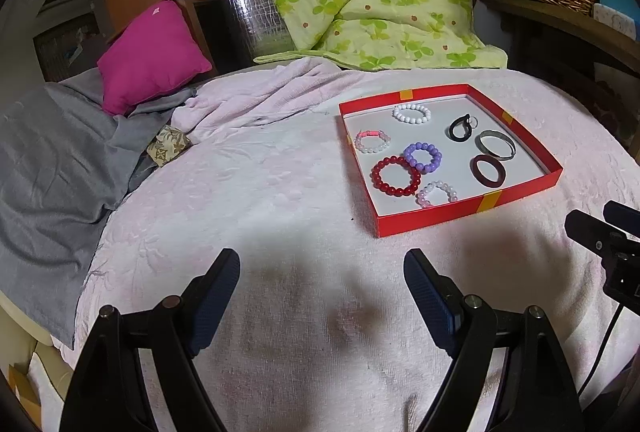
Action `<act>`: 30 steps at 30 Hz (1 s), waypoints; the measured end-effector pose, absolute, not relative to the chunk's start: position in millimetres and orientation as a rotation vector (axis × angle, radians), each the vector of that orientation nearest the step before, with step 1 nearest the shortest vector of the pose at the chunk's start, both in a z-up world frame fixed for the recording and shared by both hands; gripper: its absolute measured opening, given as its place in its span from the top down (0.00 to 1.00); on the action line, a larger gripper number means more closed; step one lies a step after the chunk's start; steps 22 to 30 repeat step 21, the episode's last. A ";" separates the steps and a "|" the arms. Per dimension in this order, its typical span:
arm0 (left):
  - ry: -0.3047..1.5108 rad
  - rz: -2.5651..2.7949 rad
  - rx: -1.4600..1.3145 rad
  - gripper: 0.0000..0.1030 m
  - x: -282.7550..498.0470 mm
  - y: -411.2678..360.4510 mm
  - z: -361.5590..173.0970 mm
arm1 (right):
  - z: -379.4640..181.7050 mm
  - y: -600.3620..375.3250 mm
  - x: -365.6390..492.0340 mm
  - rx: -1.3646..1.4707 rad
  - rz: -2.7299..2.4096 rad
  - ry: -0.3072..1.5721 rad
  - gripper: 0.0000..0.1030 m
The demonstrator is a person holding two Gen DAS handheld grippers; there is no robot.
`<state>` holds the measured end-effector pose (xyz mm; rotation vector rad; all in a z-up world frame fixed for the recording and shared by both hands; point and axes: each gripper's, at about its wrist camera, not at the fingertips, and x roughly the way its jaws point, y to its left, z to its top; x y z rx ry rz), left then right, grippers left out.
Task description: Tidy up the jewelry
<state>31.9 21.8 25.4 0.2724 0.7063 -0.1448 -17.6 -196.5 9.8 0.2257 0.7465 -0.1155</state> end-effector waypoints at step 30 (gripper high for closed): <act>0.725 -0.179 0.245 0.18 33.8 25.6 20.9 | 10.4 -201.2 -18.1 0.202 -0.126 0.740 0.27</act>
